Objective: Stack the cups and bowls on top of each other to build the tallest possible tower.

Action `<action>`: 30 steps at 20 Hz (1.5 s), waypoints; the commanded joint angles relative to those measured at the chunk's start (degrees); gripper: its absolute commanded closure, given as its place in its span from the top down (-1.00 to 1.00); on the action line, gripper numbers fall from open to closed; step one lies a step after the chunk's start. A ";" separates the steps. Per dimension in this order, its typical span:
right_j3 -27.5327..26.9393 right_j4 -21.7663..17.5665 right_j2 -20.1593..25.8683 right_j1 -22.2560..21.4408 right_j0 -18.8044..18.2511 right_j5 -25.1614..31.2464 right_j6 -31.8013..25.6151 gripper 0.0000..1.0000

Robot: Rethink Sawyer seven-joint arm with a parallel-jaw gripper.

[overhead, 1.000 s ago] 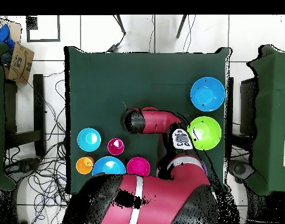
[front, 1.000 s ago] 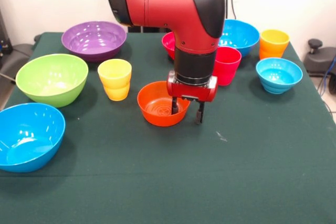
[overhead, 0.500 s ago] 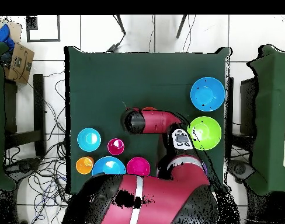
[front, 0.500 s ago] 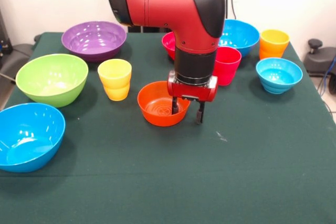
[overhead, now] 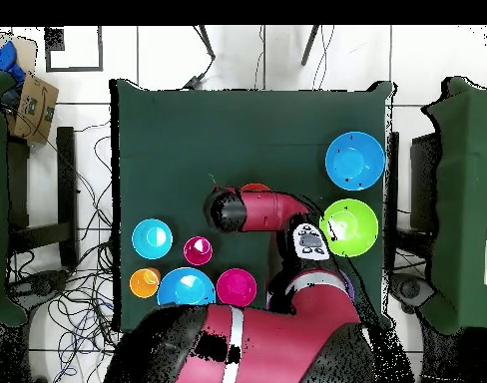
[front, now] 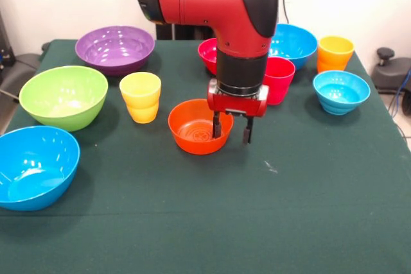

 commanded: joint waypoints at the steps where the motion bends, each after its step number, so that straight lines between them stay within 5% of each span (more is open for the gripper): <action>1: 2.49 0.93 5.16 -2.98 -0.20 6.39 2.21 1.00; 17: 4.52 1.85 5.79 -10.03 -0.95 13.72 0.54 1.00; 30: 18.72 0.44 6.22 -21.96 -3.16 11.75 0.45 1.00</action>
